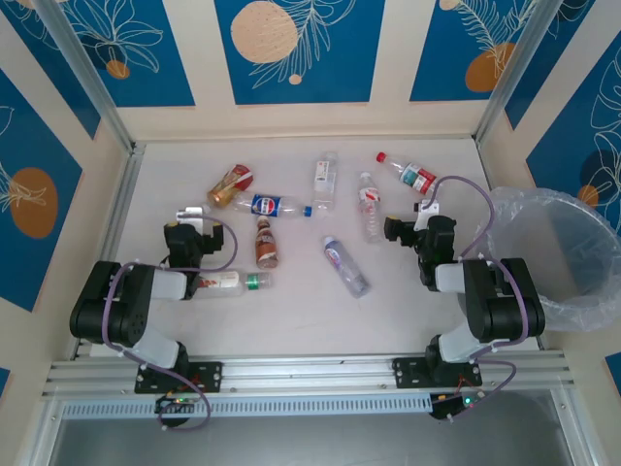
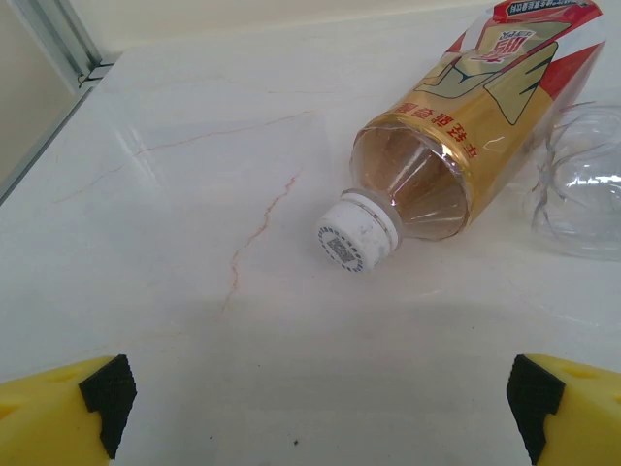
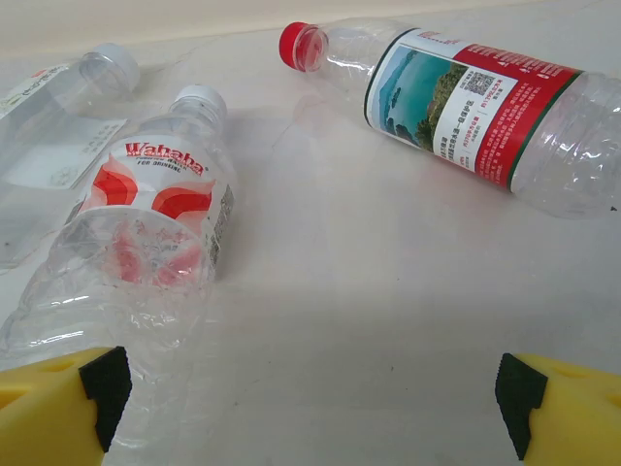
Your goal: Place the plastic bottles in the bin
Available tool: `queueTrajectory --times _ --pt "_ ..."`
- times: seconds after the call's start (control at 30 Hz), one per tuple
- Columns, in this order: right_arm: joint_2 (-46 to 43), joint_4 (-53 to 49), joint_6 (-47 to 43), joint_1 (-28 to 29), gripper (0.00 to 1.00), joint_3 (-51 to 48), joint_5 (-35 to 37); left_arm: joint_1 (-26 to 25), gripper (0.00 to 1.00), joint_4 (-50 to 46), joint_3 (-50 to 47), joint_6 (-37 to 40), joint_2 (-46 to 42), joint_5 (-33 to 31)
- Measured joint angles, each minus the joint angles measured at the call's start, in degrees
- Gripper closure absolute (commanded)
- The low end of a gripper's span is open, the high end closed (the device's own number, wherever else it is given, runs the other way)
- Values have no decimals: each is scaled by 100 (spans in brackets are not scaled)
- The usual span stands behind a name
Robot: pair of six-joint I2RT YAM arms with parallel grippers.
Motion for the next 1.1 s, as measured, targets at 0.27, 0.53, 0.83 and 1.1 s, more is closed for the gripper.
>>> queueTrajectory --times 0.27,0.53,0.83,1.1 --pt "0 0 -2 0 1 0 0 0 0 0 0 2 0 0" --pt "0 0 0 0 1 0 2 0 0 0 0 0 -2 0" --pt "0 0 -2 -17 1 0 -52 0 1 0 0 2 0 0" --pt "-70 -214 -219 -37 1 39 -518 0 0 -531 142 72 -229 278"
